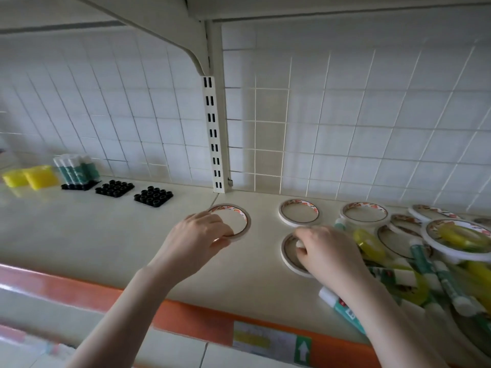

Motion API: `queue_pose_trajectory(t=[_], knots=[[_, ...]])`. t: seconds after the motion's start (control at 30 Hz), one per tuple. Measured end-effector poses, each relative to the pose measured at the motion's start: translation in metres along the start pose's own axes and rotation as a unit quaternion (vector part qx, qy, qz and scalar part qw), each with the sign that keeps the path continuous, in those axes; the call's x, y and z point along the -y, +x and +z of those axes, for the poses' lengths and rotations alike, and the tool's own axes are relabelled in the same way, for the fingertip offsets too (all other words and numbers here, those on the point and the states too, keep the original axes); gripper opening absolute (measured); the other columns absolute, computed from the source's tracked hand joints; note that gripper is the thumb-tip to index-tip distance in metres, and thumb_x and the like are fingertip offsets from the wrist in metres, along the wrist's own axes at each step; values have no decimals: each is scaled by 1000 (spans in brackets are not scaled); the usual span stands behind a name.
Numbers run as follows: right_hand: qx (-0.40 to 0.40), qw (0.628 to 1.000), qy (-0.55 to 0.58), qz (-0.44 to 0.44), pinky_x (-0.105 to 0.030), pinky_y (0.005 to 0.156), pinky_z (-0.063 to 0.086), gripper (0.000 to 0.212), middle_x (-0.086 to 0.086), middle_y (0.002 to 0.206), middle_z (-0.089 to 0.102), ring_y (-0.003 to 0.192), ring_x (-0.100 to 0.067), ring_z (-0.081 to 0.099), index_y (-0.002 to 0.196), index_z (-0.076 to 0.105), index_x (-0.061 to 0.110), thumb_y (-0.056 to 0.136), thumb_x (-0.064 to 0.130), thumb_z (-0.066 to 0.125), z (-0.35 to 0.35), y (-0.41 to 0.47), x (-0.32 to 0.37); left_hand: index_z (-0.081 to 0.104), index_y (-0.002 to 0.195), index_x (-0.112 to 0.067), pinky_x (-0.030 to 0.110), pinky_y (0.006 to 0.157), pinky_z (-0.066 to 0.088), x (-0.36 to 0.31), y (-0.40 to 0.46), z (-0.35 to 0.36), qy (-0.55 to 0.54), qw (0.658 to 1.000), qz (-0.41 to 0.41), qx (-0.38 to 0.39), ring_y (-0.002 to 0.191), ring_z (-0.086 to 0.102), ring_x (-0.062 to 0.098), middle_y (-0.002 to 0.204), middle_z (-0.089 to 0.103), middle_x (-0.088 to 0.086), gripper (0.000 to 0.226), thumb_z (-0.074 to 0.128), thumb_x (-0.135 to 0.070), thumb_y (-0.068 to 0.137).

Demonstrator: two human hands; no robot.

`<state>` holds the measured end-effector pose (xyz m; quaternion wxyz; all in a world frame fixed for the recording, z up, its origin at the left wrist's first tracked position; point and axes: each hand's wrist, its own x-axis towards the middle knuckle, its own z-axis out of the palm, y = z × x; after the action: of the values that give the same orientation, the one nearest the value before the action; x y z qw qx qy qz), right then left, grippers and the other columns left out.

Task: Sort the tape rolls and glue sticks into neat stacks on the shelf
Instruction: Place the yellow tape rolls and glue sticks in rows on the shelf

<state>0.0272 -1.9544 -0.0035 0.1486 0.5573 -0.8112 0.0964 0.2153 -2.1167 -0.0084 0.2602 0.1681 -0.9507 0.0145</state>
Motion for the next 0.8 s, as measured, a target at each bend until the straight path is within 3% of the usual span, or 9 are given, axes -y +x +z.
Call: queue_pose_trajectory(t=[0.1, 0.17, 0.23, 0.33, 0.5, 0.8], knots=[[-15, 1000, 20, 6, -30, 53, 24, 9, -1, 74, 61, 75, -25, 55, 73, 50, 21, 81, 17, 53, -2, 3, 3, 69, 80, -25, 29, 62, 51, 6, -7, -2, 7, 1000, -12, -5, 74, 61, 15, 75, 62, -12, 11, 62, -30, 73], [-37, 999, 9, 8, -27, 46, 19, 24, -1, 55, 53, 56, -26, 51, 58, 45, 17, 66, 12, 67, -1, 6, 5, 69, 80, -25, 29, 62, 51, 9, -12, -4, 12, 1000, -20, -9, 74, 60, 16, 74, 62, -11, 11, 62, -30, 73], [-84, 996, 19, 13, -23, 43, 24, 24, 0, 49, 53, 47, -26, 51, 53, 53, 16, 54, 8, 75, -4, 9, 8, 69, 80, -25, 26, 62, 49, 12, -17, -7, 22, 999, -31, -13, 74, 59, 14, 74, 62, -12, 11, 62, -31, 73], [-168, 981, 91, 10, -25, 49, 38, 18, -1, 58, 61, 53, -27, 57, 64, 63, 16, 59, 6, 76, -7, 17, 17, 69, 80, -25, 24, 61, 47, 18, -29, -16, 35, 998, -47, -18, 74, 59, 14, 75, 62, -12, 12, 63, -31, 73], [-248, 951, 185, -18, -30, 50, 44, 17, -2, 63, 62, 54, -30, 57, 73, 63, 13, 66, 1, 73, -14, 33, 57, 69, 84, -24, 32, 60, 53, 48, -56, -36, 35, 996, -77, -32, 75, 61, 18, 78, 63, -11, 9, 71, -25, 75], [-226, 945, 237, -23, -26, 56, 42, 12, 2, 75, 69, 60, -24, 62, 82, 68, 13, 74, 5, 70, -6, 84, 184, 68, 83, -26, 33, 58, 53, 154, -121, -90, 55, 991, -101, -61, 75, 61, 16, 79, 62, -12, 12, 63, -31, 73]])
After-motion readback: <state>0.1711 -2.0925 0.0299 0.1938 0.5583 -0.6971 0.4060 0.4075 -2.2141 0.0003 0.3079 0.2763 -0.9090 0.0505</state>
